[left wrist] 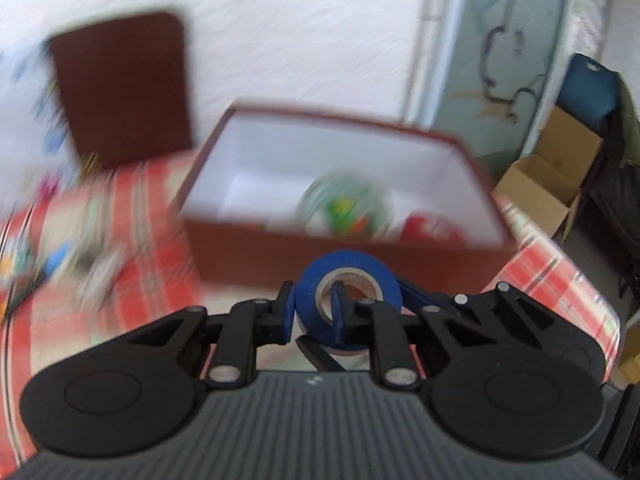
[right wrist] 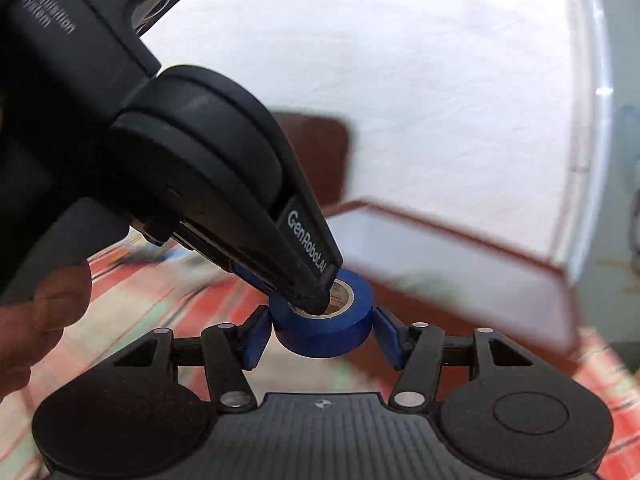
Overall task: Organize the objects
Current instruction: 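Lower the blue tape roll into the brown box and open the left gripper, then move the left gripper back from the box over the table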
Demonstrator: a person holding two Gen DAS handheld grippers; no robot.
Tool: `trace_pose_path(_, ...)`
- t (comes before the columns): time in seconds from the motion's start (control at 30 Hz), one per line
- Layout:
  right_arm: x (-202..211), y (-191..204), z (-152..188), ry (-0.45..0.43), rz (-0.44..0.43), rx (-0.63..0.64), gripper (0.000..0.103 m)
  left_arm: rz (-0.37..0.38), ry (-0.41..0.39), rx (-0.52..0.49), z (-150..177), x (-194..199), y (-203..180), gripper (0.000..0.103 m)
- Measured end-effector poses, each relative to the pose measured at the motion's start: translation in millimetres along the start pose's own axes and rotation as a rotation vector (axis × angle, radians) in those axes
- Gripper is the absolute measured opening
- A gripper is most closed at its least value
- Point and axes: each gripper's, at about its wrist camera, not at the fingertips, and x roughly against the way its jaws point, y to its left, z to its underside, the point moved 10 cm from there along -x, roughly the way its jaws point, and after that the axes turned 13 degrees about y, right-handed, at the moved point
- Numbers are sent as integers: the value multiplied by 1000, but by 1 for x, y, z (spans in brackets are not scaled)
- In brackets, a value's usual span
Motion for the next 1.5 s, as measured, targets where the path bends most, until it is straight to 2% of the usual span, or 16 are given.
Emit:
trace_pose_path(0.2,-16,-66,-13,-15,100,-62,56,20,-35,-77,-50,-31,-47,21)
trace_pose_path(0.4,-40,-98,-13,23,146,-87,56,17,-14,-94,-73,-60,-67,21)
trace_pose_path(0.47,-49,-105,-13,31,137,-120,57,17,-2,-95,-75,-71,-69,22)
trace_pose_path(0.53,-59,-113,-11,38,137,-163,58,-16,8,-104,-74,-83,-69,30)
trace_pose_path(0.6,-61,-118,-10,37,135,-192,72,-34,26,-103,-69,-92,-67,43)
trace_pose_path(0.63,-60,-118,-9,37,135,-201,71,-34,27,-101,-66,-93,-67,42)
trace_pose_path(0.87,-25,-97,-11,-52,155,-168,62,-32,-4,-107,-56,-69,-68,42)
trace_pose_path(0.97,-4,-84,-8,-86,147,-174,62,-35,-27,-104,-44,-51,-66,44)
trace_pose_path(1.17,15,-42,6,-79,110,-180,62,-88,-69,-90,-14,-19,-49,47)
trace_pose_path(1.23,19,-30,12,-60,85,-184,62,-90,-47,-77,-1,-15,-40,47)
trace_pose_path(1.33,15,-7,24,3,36,-183,62,-137,-18,-47,19,-15,-18,47)
trace_pose_path(1.5,-13,26,53,195,-67,-212,62,-207,50,40,58,-21,29,47)
